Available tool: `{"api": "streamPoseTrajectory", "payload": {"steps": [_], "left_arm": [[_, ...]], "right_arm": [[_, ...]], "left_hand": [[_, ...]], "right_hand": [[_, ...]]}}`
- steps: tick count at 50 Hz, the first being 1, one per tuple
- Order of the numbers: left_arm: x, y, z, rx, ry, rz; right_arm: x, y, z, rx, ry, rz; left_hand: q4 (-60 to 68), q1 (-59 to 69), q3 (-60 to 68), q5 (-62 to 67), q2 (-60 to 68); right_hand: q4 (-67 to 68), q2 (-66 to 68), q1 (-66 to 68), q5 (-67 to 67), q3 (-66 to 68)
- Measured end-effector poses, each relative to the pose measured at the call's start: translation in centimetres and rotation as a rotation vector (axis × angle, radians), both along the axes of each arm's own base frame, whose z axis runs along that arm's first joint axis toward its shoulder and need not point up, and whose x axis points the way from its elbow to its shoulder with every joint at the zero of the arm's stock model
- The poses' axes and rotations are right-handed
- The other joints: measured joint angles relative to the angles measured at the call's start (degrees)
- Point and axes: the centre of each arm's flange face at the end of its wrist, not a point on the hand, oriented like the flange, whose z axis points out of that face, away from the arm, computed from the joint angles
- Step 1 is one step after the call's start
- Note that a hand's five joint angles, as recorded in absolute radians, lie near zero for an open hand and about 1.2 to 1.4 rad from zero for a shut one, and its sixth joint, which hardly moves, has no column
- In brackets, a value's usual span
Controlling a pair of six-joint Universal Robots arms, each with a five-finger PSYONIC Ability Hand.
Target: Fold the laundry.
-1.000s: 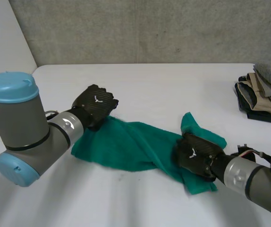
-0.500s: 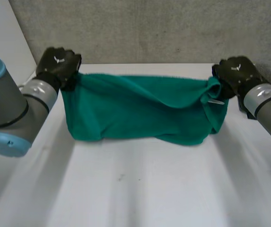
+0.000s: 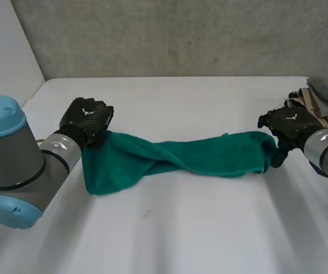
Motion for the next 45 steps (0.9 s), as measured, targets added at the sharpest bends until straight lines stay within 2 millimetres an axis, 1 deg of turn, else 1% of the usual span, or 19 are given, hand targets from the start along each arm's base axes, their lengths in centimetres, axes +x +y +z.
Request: {"api": "streamPoseTrajectory", "payload": {"steps": [3,6,10,11,13,15,18,24,26,28,29,30,32,37,40,41,42,43,45], "left_arm": [[0.0,0.1,0.2,-0.005,0.003,-0.001],[0.0,0.2,0.3,-0.007,0.004,0.000],[0.1,0.2,0.4,-0.007,0.005,0.001],[0.1,0.2,0.3,-0.006,0.006,0.002],[0.1,0.2,0.3,-0.006,0.006,0.002],[0.1,0.2,0.3,-0.003,0.006,0.002],[0.1,0.2,0.2,0.000,0.005,0.003],[0.2,0.3,0.0,0.007,0.002,0.003],[0.2,0.3,-0.1,0.009,0.001,0.003],[0.2,0.4,-0.2,0.011,0.000,0.004],[0.2,0.4,-0.2,0.012,0.000,0.004],[0.3,0.5,-0.2,0.014,-0.001,0.004],[0.3,0.6,-0.2,0.015,-0.002,0.005],[0.6,1.0,-0.1,0.019,-0.005,0.007],[0.8,1.4,0.2,0.026,-0.011,0.008],[0.8,1.5,0.2,0.027,-0.012,0.008],[0.9,1.7,0.2,0.034,-0.016,0.008],[0.9,1.7,0.2,0.034,-0.016,0.008],[1.1,2.1,0.2,0.056,-0.029,0.006]], "right_arm": [[-0.1,1.6,0.7,0.020,-0.060,-0.026],[-0.1,3.1,0.6,0.032,-0.085,-0.037],[0.2,4.5,-0.3,0.023,-0.092,-0.036],[0.6,4.8,-0.8,0.012,-0.090,-0.030],[0.6,4.8,-0.8,0.012,-0.090,-0.030],[1.4,5.1,-2.3,-0.012,-0.075,-0.015],[2.1,4.8,-3.7,-0.033,-0.050,-0.004],[2.9,2.6,-6.0,-0.129,0.028,0.021],[3.2,1.7,-6.6,-0.168,0.056,0.026],[3.2,1.2,-6.8,-0.189,0.070,0.025],[3.3,0.8,-6.9,-0.204,0.078,0.021],[3.3,0.4,-6.9,-0.219,0.084,0.016],[3.2,-0.1,-6.7,-0.234,0.090,0.006],[3.0,-0.7,-5.1,-0.275,0.088,-0.018],[2.8,-0.4,-3.1,-0.289,0.088,-0.020],[2.8,-0.3,-2.8,-0.287,0.089,-0.019],[2.7,0.1,-1.7,-0.280,0.097,-0.014],[2.7,0.1,-1.7,-0.280,0.097,-0.014],[2.6,1.1,0.1,-0.222,0.134,0.010]], "left_hand": [[0.00,0.00,0.00,0.00,0.00],[0.00,0.00,0.00,0.00,0.00],[0.00,0.00,0.00,0.00,0.00],[0.00,0.00,0.00,0.00,0.00],[0.00,0.00,0.00,0.00,0.00],[0.00,0.00,0.00,0.00,0.00],[0.00,0.00,0.00,0.00,0.00],[0.00,0.00,0.00,0.00,0.00],[0.01,0.00,0.00,0.00,0.00],[0.01,0.00,0.00,0.00,0.00],[0.01,0.00,0.00,0.00,0.00],[0.01,0.00,0.00,0.00,0.00],[0.01,0.00,0.00,0.00,0.00],[0.01,0.00,0.00,0.00,0.00],[0.01,0.00,0.00,0.00,0.00],[0.01,0.00,0.00,0.00,0.00],[0.01,0.00,0.00,0.00,0.00],[0.01,0.00,0.00,0.00,0.00],[0.01,0.00,0.00,0.00,0.00]], "right_hand": [[0.05,0.00,0.00,0.06,0.01],[0.40,0.14,0.21,0.79,0.23],[2.68,0.14,1.17,2.88,2.19],[4.17,0.67,2.30,3.66,3.58],[4.17,0.67,2.30,3.66,3.58],[6.26,3.98,3.98,5.34,5.76],[7.30,5.79,4.91,6.33,6.83],[14.77,13.97,11.72,13.50,14.53],[27.77,26.66,22.90,26.45,27.53],[33.28,32.56,27.63,31.96,33.10],[39.73,38.96,32.74,38.29,40.03],[44.72,43.40,36.50,43.34,44.29],[46.27,44.89,37.57,44.99,45.78],[47.45,45.33,38.00,46.05,46.84],[47.45,45.33,38.00,46.05,46.84],[47.45,45.33,38.00,46.05,46.84],[47.45,45.33,38.00,46.05,46.84],[47.45,45.33,38.00,46.05,46.84],[47.45,45.33,38.00,46.22,46.84]]}}
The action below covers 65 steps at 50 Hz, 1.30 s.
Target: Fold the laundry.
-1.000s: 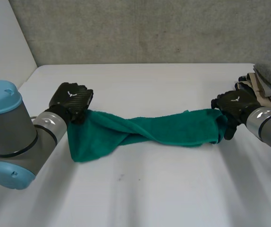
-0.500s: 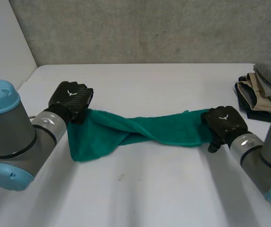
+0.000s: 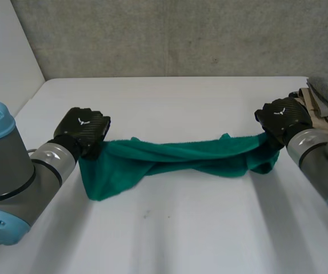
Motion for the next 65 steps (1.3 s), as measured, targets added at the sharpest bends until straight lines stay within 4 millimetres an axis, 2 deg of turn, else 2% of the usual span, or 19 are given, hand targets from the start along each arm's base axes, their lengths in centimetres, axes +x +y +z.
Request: {"api": "streamPoseTrajectory", "payload": {"steps": [8,14,16,19,20,21,24,26,29,31,36,40,42,47,48,52,56,59,65], "left_arm": [[-0.3,-0.9,-1.5,0.050,-0.038,-0.001],[-1.5,-5.2,-2.6,-0.008,-0.095,0.005],[-2.0,-7.7,-1.8,-0.097,-0.110,0.015],[-2.4,-9.6,-0.4,-0.189,-0.109,0.026],[-2.8,-12.1,2.5,-0.354,-0.079,0.052],[-2.9,-12.8,3.8,-0.416,-0.062,0.062],[-3.1,-14.1,7.4,-0.590,0.006,0.095],[-3.0,-14.5,11.9,-0.773,0.110,0.135],[-2.4,-13.9,15.4,-0.900,0.215,0.168],[-2.2,-13.8,15.9,-0.913,0.234,0.174],[-1.1,-13.2,14.8,-0.871,0.260,0.195],[-0.5,-12.5,9.2,-0.694,0.190,0.196],[-0.5,-12.3,8.0,-0.654,0.172,0.194],[0.0,-9.8,0.9,-0.427,0.073,0.175],[0.0,-9.8,0.9,-0.427,0.073,0.175],[0.4,-8.0,-2.9,-0.304,0.020,0.161],[0.7,-7.2,-4.7,-0.249,-0.003,0.155],[0.8,-7.0,-5.4,-0.232,-0.010,0.155],[0.8,-6.9,-5.6,-0.225,-0.012,0.155]], "right_arm": [[-0.1,0.8,0.2,0.228,0.165,0.058],[0.8,-2.4,-0.1,0.169,0.202,0.064],[1.5,-5.1,0.9,0.028,0.173,0.050],[2.0,-6.6,2.0,-0.077,0.147,0.040],[2.7,-8.9,4.7,-0.295,0.088,0.020],[2.9,-9.5,5.7,-0.371,0.067,0.013],[3.3,-10.9,9.5,-0.621,-0.005,-0.008],[3.5,-11.3,13.3,-0.855,-0.075,-0.025],[3.6,-11.1,15.5,-0.982,-0.114,-0.031],[3.6,-10.9,15.9,-1.010,-0.123,-0.031],[3.7,-10.7,14.3,-0.935,-0.115,-0.015],[3.5,-9.9,9.4,-0.720,-0.088,0.014],[3.5,-9.6,8.5,-0.679,-0.084,0.020],[2.8,-7.3,2.1,-0.397,-0.067,0.060],[2.8,-7.3,2.1,-0.397,-0.067,0.060],[2.3,-5.8,-2.3,-0.187,-0.093,0.068],[1.9,-5.4,-5.2,-0.036,-0.157,0.044],[1.3,-5.6,-6.9,0.060,-0.229,0.004],[0.3,-6.4,-8.2,0.159,-0.360,-0.070]], "left_hand": [[0.01,0.00,0.19,0.00,0.04],[0.03,0.00,0.20,0.00,0.12],[0.03,0.00,0.23,0.00,0.12],[0.03,0.00,0.25,0.00,0.13],[0.03,0.00,0.28,0.00,0.20],[0.03,0.00,0.28,0.00,0.22],[0.04,0.00,0.29,0.00,0.23],[0.04,0.00,0.29,0.00,0.25],[0.04,0.00,0.29,0.00,0.25],[0.04,0.00,0.29,0.00,0.25],[0.04,0.00,0.29,0.00,0.32],[0.04,0.00,0.29,0.00,0.43],[0.04,0.00,0.29,0.00,0.43],[0.04,0.00,0.29,0.00,0.43],[0.04,0.00,0.29,0.00,0.43],[0.04,0.00,0.29,0.00,0.43],[0.04,0.00,0.29,0.00,0.43],[0.05,0.00,0.29,0.00,0.43],[0.05,0.00,0.29,0.00,0.43]], "right_hand": [[0.00,0.00,0.00,0.12,0.00],[0.01,0.00,0.00,0.12,0.00],[0.01,0.00,0.00,0.12,0.00],[0.01,0.00,0.00,0.13,0.00],[0.01,0.00,0.00,0.13,0.00],[0.01,0.00,0.00,0.13,0.00],[0.02,0.00,0.00,0.13,0.00],[0.02,0.00,0.00,0.13,0.00],[0.02,0.00,0.00,0.14,0.00],[0.02,0.00,0.00,0.14,0.00],[0.01,0.00,0.00,0.14,0.00],[0.02,0.00,0.00,0.14,0.00],[0.02,0.00,0.00,0.14,0.00],[0.02,0.00,0.00,0.19,0.00],[0.02,0.00,0.00,0.19,0.00],[0.02,0.00,0.00,0.30,0.00],[-5.73,-5.67,-4.18,-4.37,-6.07],[-24.22,-23.58,-19.09,-22.35,-23.92],[-32.98,-31.63,-26.21,-31.44,-32.57]]}}
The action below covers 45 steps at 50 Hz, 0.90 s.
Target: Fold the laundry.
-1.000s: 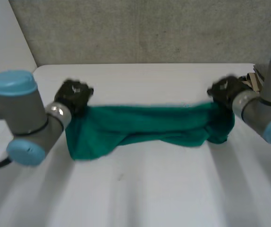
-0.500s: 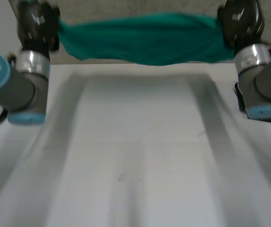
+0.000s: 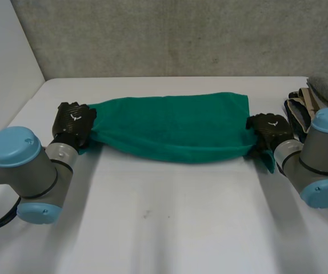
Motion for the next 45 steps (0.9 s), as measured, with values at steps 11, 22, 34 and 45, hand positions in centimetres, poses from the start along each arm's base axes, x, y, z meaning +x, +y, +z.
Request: {"api": "streamPoseTrajectory", "payload": {"steps": [11,22,34,45], "left_arm": [[0.1,0.2,0.1,0.005,-0.003,0.002],[1.5,3.5,0.1,0.159,-0.055,0.011],[4.6,11.3,0.8,0.478,-0.287,-0.005],[5.7,13.2,0.8,0.530,-0.468,-0.041]], "right_arm": [[-1.6,-1.1,-0.2,0.094,-0.149,-0.111],[-3.2,1.1,2.1,0.145,0.069,-0.083],[-4.8,9.7,4.6,0.217,0.674,0.224],[-6.1,13.5,5.0,0.337,0.853,0.335]], "left_hand": [[0.00,0.00,0.00,0.00,0.00],[0.00,0.00,0.00,0.00,0.00],[0.00,0.00,0.00,0.00,0.00],[0.00,0.00,0.00,0.00,0.00]], "right_hand": [[-6.19,-6.36,-4.82,-6.36,-6.11],[33.02,32.00,26.73,31.01,32.62],[33.03,32.00,26.73,31.01,32.62],[33.03,32.01,26.73,31.02,32.62]]}}
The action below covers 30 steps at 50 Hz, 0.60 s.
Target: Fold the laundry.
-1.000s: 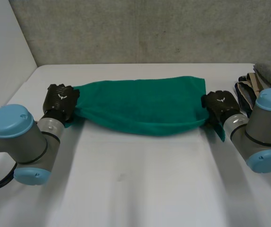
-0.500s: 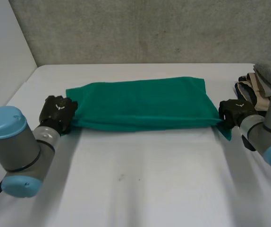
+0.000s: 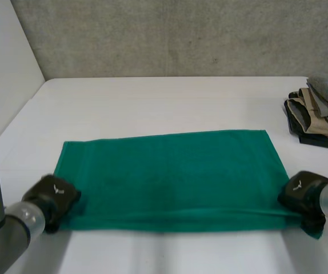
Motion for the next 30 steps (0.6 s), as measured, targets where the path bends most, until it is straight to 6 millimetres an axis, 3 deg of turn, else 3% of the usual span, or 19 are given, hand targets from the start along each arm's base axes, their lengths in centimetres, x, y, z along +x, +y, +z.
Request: {"api": "streamPoseTrajectory", "payload": {"steps": [2,9,10,15,16,17,18,19,23,26,27,30], "left_arm": [[-0.2,-0.7,0.1,-0.034,0.008,0.000],[-2.1,-7.4,0.5,-0.300,0.078,0.001],[-2.7,-9.3,0.5,-0.360,0.094,0.001],[-4.3,-14.0,2.0,-0.529,0.142,-0.004],[-4.8,-15.3,3.0,-0.589,0.161,-0.004],[-5.0,-15.9,3.7,-0.621,0.172,-0.003],[-5.5,-17.4,5.5,-0.710,0.202,0.000],[-5.6,-17.9,6.3,-0.743,0.214,0.001],[-6.3,-20.4,13.3,-1.025,0.352,0.016],[-6.1,-20.6,16.6,-1.140,0.433,0.023],[-5.8,-20.6,18.6,-1.205,0.488,0.025],[-5.2,-20.2,20.7,-1.260,0.564,0.027]], "right_arm": [[0.2,-0.5,-0.2,-0.023,-0.002,0.001],[2.2,-5.8,-1.2,-0.254,-0.016,0.016],[3.1,-7.8,-0.9,-0.352,-0.025,0.015],[4.7,-12.0,1.3,-0.589,-0.070,0.008],[5.5,-14.0,3.3,-0.735,-0.113,0.002],[5.7,-14.6,4.1,-0.784,-0.130,0.000],[6.3,-16.0,6.3,-0.918,-0.183,-0.001],[6.5,-16.4,7.2,-0.968,-0.205,-0.001],[7.6,-17.9,14.2,-1.322,-0.386,0.029],[7.8,-17.8,16.6,-1.436,-0.453,0.050],[7.9,-17.7,17.9,-1.493,-0.490,0.061],[8.0,-17.4,18.6,-1.527,-0.525,0.072]], "left_hand": [[0.00,0.00,0.00,0.00,0.00],[0.00,0.00,0.00,0.00,0.00],[0.00,0.00,0.00,0.00,0.00],[0.00,0.00,0.00,0.00,0.00],[0.00,0.00,0.01,0.00,0.00],[0.00,0.00,0.01,0.00,0.00],[0.00,0.00,0.01,0.00,0.00],[0.00,0.00,0.01,0.00,0.00],[0.00,0.00,0.01,0.98,0.00],[0.01,0.00,0.01,1.01,0.00],[0.01,0.00,0.01,1.01,0.00],[0.01,0.00,0.01,1.01,0.00]], "right_hand": [[0.00,0.00,0.00,0.00,0.00],[0.00,0.00,0.00,0.00,0.00],[0.00,0.00,0.00,0.06,0.00],[0.00,0.00,0.00,0.38,0.00],[0.00,0.00,0.00,0.38,0.00],[0.00,0.00,0.00,0.38,0.00],[0.00,0.00,0.00,0.45,0.00],[0.00,0.00,0.00,0.45,0.00],[0.00,0.00,0.00,0.58,0.00],[0.00,0.00,0.00,0.75,0.00],[0.00,0.00,0.00,0.85,0.00],[0.00,0.00,0.00,1.08,0.00]]}}
